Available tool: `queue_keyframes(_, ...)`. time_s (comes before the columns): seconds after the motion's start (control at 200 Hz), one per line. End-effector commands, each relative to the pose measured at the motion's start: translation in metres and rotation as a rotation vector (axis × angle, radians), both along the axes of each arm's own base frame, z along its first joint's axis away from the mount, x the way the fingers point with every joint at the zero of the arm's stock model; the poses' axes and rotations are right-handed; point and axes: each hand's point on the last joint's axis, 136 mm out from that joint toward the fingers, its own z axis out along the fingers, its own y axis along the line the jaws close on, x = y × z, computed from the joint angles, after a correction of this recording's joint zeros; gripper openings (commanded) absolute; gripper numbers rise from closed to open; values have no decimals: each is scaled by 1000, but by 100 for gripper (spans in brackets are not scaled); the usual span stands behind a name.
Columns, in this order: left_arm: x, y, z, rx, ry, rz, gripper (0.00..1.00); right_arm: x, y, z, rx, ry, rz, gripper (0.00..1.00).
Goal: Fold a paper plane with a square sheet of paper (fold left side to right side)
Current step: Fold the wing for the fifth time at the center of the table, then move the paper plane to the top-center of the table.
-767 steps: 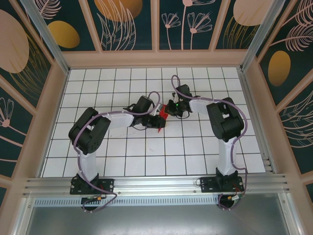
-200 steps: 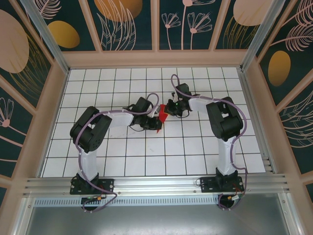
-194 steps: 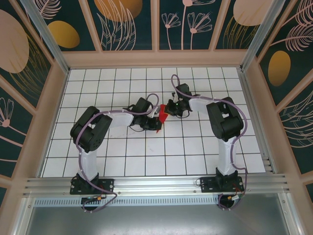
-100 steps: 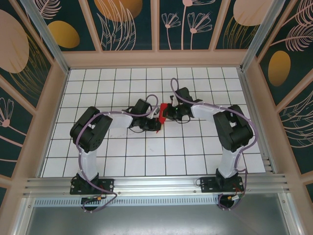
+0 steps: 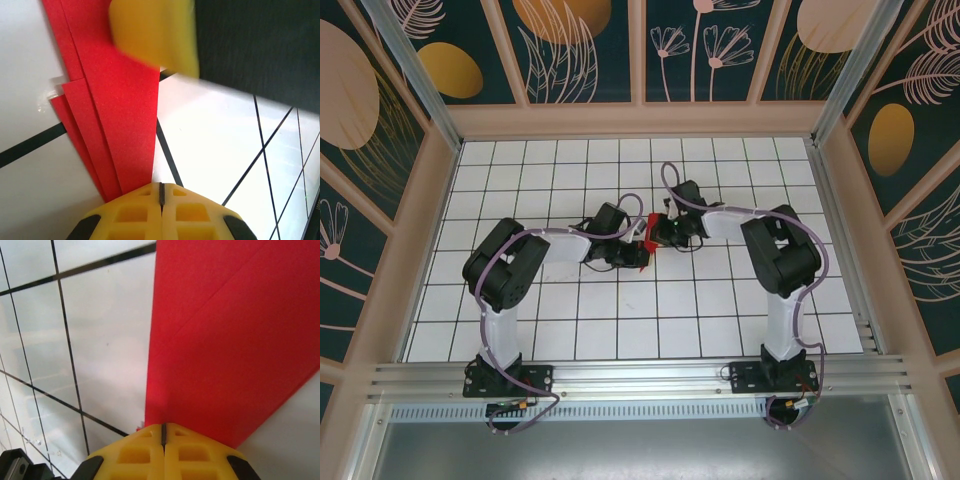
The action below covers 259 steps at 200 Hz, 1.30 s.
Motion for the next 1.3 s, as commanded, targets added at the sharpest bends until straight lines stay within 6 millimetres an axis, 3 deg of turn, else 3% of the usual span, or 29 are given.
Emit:
queue_keyframes(0.0, -30, 24, -42, 125, 108, 12, 0, 24, -25, -5, -64, -43, -39, 6)
queue_keyframes(0.225, -41, 29, -48, 120, 125, 8, 0, 59, -55, -8, -101, -70, -88, 5)
queue_keyframes(0.36, -42, 29, -41, 101, 109, 7, 0, 78, -68, -4, -113, -91, -113, 6)
queue_keyframes(0.455, -41, 26, -31, 74, 97, 3, 5, 86, -74, 4, -117, -114, -125, 6)
queue_keyframes(0.576, -37, 18, -8, 15, 70, -5, 20, 88, -81, 20, -114, -147, -141, 8)
queue_keyframes(0.661, -32, 10, 18, -45, 33, -11, 33, 83, -88, 35, -126, -171, -160, 12)
queue_keyframes(0.791, -24, 1, 66, -136, -54, -15, 46, 65, -97, 62, -125, -192, -218, 30)
queue_keyframes(0.956, -2, 21, 128, -148, -256, 110, 54, 32, -89, 88, -135, -193, -265, 52)
queue_keyframes(1.046, 15, 45, 147, -95, -356, 244, 59, 13, -69, 85, -152, -169, -254, 62)
queue_keyframes(1.146, 32, 72, 159, -15, -445, 393, 64, -5, -42, 69, -163, -116, -221, 68)
queue_keyframes(1.291, 40, 88, 165, 34, -492, 472, 65, -20, -18, 40, -207, -48, -176, 69)
